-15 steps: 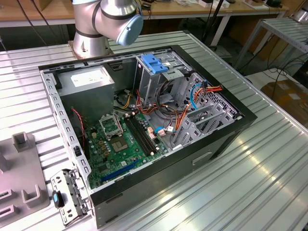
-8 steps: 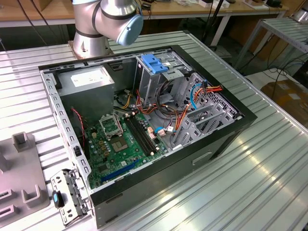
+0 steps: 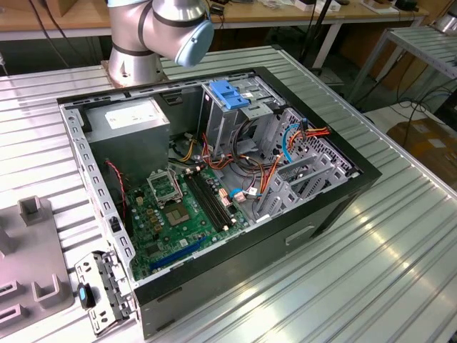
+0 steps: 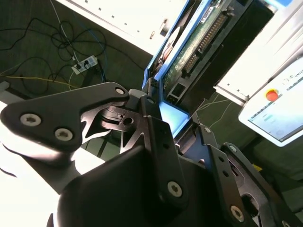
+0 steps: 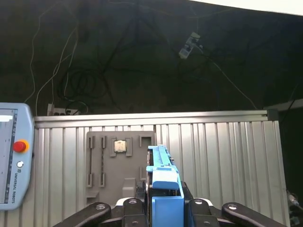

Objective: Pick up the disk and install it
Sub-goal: 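Pick up the disk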

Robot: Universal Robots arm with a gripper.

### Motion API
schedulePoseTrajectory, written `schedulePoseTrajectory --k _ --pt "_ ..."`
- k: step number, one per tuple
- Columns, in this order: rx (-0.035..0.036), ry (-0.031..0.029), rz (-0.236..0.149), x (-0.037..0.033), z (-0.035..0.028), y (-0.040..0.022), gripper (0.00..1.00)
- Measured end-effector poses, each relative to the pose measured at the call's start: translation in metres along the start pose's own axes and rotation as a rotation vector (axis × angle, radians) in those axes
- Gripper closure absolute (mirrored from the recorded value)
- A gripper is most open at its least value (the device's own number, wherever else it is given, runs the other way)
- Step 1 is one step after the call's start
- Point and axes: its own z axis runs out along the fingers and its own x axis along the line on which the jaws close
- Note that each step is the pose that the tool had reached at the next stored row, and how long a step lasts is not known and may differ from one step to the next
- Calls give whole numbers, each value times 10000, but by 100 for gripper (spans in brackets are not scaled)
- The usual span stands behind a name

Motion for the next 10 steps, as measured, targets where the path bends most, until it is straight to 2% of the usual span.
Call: schedulePoseTrajectory --k 4,6,9,10 --pt "74 92 10 -2 19 -84 63" --pt "158 173 17 -2 22 -97 63" --pt "417 261 17 -2 28 -99 63" --pt "603 314 15 -2 30 -99 63"
